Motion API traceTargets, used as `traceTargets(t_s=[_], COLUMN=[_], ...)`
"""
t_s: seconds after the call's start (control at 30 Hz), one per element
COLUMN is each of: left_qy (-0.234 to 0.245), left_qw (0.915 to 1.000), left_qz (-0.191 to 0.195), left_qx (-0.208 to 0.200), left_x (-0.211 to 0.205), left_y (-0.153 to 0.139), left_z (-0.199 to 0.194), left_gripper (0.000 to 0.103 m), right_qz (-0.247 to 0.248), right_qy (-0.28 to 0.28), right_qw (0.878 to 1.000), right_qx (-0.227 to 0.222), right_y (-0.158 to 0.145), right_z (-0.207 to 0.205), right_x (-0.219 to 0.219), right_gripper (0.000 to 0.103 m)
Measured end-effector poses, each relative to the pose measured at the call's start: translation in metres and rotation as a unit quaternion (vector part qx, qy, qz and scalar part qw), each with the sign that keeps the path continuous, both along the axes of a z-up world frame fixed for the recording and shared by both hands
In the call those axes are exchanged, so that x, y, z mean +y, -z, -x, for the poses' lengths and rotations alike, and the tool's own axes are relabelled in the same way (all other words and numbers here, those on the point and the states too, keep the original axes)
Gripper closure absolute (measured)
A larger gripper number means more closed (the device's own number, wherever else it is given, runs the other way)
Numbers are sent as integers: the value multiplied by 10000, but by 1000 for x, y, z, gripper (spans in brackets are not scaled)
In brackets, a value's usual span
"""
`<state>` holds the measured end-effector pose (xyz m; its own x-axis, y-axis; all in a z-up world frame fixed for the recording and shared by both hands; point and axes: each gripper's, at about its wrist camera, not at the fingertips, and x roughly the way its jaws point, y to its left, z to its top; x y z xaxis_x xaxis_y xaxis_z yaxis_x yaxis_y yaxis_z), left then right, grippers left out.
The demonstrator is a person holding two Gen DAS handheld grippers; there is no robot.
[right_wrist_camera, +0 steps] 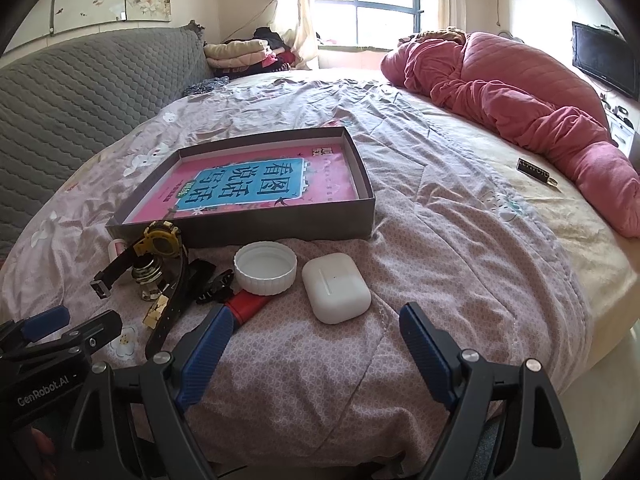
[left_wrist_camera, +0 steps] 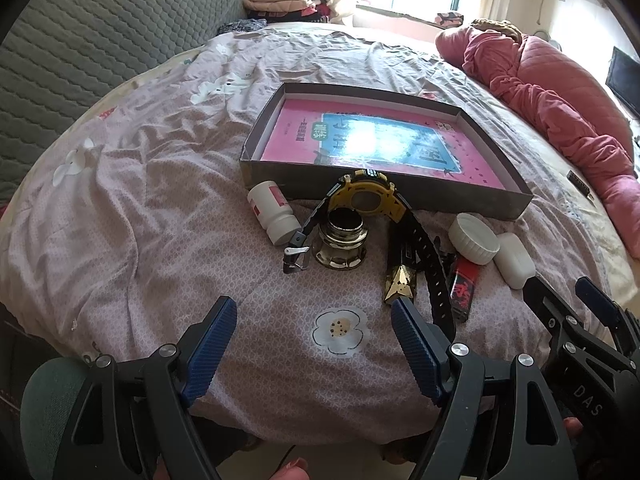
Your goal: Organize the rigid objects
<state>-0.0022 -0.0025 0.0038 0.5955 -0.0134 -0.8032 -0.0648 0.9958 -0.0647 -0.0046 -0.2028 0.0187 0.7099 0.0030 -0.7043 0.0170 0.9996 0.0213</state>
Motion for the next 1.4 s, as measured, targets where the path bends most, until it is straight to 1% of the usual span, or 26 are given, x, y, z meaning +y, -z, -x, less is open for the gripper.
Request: traceTargets(t_s=[0.47,1.0,1.27,1.4], left_qy=[4,-32,-115,-187], left_qw=[10000,9999,9995,9992], left_qz=[1,75,228,314], left_qx=[-37,-100,-179,-137], left_x=[-3,6,19,31], left_y=[0,-3,-11,-12], left_z=[-1,0,-3,-9], left_gripper=[22,22,22,22], right_qz=[8,4,0,-10], right_qy=[32,69,112,124], right_qw=[10000,9999,9998,9998], right_qx=[-26,-97,-138,-155], right_y=[-2,-3,-3,-3], right_z=[0,0,-1,-2], right_x=[-1,-6,-9,-10], right_gripper=[18,18,18,18])
